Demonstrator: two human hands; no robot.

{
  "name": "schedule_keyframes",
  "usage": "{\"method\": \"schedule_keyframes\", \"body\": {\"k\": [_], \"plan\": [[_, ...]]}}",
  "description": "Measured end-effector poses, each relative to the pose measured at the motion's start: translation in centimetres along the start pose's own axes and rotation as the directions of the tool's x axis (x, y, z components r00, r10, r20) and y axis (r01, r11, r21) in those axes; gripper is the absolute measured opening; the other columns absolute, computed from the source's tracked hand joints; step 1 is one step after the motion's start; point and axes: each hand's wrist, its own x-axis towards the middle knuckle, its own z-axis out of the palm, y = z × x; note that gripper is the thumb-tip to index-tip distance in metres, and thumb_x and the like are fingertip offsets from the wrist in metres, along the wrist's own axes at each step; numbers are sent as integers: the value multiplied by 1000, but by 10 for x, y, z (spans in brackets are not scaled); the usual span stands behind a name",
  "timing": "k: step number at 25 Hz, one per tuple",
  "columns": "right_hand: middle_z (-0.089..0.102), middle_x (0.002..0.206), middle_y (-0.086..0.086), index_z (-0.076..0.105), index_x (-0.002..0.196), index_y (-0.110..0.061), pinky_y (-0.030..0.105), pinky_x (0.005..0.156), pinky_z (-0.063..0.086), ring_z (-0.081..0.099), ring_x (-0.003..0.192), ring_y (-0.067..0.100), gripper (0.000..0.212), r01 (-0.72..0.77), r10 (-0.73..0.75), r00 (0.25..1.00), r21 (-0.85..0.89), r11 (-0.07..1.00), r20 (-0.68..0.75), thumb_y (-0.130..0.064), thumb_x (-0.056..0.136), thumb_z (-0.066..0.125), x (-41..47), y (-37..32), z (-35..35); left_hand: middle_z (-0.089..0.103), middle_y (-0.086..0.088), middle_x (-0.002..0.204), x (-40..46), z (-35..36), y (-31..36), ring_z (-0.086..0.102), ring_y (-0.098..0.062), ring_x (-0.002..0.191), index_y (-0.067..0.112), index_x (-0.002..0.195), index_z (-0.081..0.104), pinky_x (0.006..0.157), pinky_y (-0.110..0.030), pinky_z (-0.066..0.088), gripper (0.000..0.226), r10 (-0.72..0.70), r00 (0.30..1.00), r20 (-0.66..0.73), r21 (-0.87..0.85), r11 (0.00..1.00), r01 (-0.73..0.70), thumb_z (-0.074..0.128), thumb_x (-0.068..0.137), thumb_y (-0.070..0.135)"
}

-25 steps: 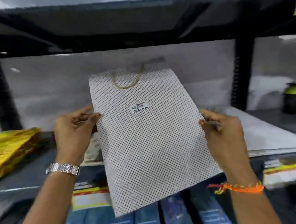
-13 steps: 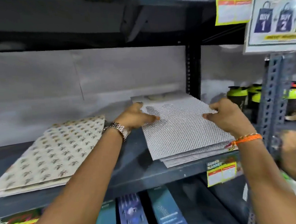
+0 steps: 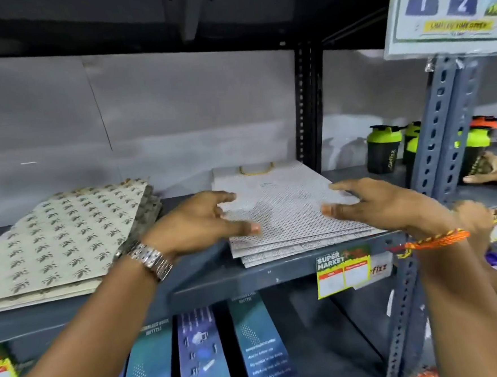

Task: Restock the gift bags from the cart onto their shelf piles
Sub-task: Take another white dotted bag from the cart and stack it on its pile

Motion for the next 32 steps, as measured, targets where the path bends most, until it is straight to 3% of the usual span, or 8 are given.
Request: {"method": "schedule_keyframes", "body": {"k": [3, 6, 9, 18, 22, 25, 29, 32], "plan": [[37, 159, -11, 37, 152, -35, 39, 122, 31, 37, 147, 13, 116, 47, -41, 988, -37, 998, 149, -81, 52, 73, -11, 5, -4, 67, 14, 117, -35, 14, 4, 65, -4, 105, 32, 128, 61, 98, -30, 52, 103, 11, 998, -54, 109, 994, -5, 79, 36, 73], [43, 157, -7, 45, 148, -31, 38, 121, 31, 38, 146, 15, 93, 36, -32, 987, -22, 999, 157, -50, 66, 84, -10, 10, -6, 73, 15, 95, -41, 26, 11, 69, 2, 87, 30, 113, 71, 88, -22, 56, 65, 5, 975, -223, 167, 985, 33, 88, 54, 48], [47, 153, -2, 50, 146, -24, 40, 120, 34, 43, 143, 17, 82, 1, 6, 992, -51, 999, 125, -37, 72, 85, -6, 16, -13, 76, 12, 91, -39, 33, 17, 70, 2, 82, 28, 108, 75, 82, -15, 53, 50, 21, 962, -272, 221, 974, 41, 88, 62, 41], [51, 148, -1, 58, 138, -31, 45, 117, 38, 46, 141, 20, 70, -10, 21, 991, -82, 997, 129, -28, 74, 86, -1, 29, -21, 76, 7, 99, -35, 42, 20, 70, -4, 92, 22, 106, 77, 94, -26, 54, 40, 46, 942, -331, 249, 968, 40, 86, 68, 31], [52, 146, 1, 51, 143, -37, 45, 115, 40, 49, 137, 25, 61, 21, -12, 999, -193, 981, 46, -16, 90, 72, -2, 46, -7, 75, 10, 101, -36, 47, 19, 69, -4, 90, 24, 101, 78, 92, -26, 55, 35, 51, 924, -378, 242, 969, 46, 86, 68, 31], [57, 138, 2, 60, 135, -35, 47, 110, 45, 56, 129, 29, 60, -6, 23, 995, -180, 984, 96, -16, 81, 80, 1, 35, -17, 76, 10, 96, -38, 50, 18, 70, -4, 85, 24, 97, 79, 89, -28, 57, 29, 65, 909, -412, 244, 969, 41, 86, 69, 30], [48, 150, 2, 59, 137, -35, 47, 114, 40, 46, 140, 27, 68, -57, 79, 989, -180, 982, 122, -14, 78, 84, -2, 19, -23, 76, 14, 95, -39, 52, 17, 70, 0, 80, 24, 97, 79, 86, -24, 58, 27, 70, 906, -418, 230, 973, 31, 85, 71, 28], [44, 154, 2, 51, 144, -33, 44, 116, 37, 43, 142, 27, 75, -97, 122, 984, -187, 978, 128, -14, 78, 83, -13, 10, -21, 76, 13, 97, -40, 48, 15, 70, 3, 81, 23, 106, 77, 81, -10, 52, 38, 63, 919, -388, 200, 980, 18, 86, 69, 31]]}}
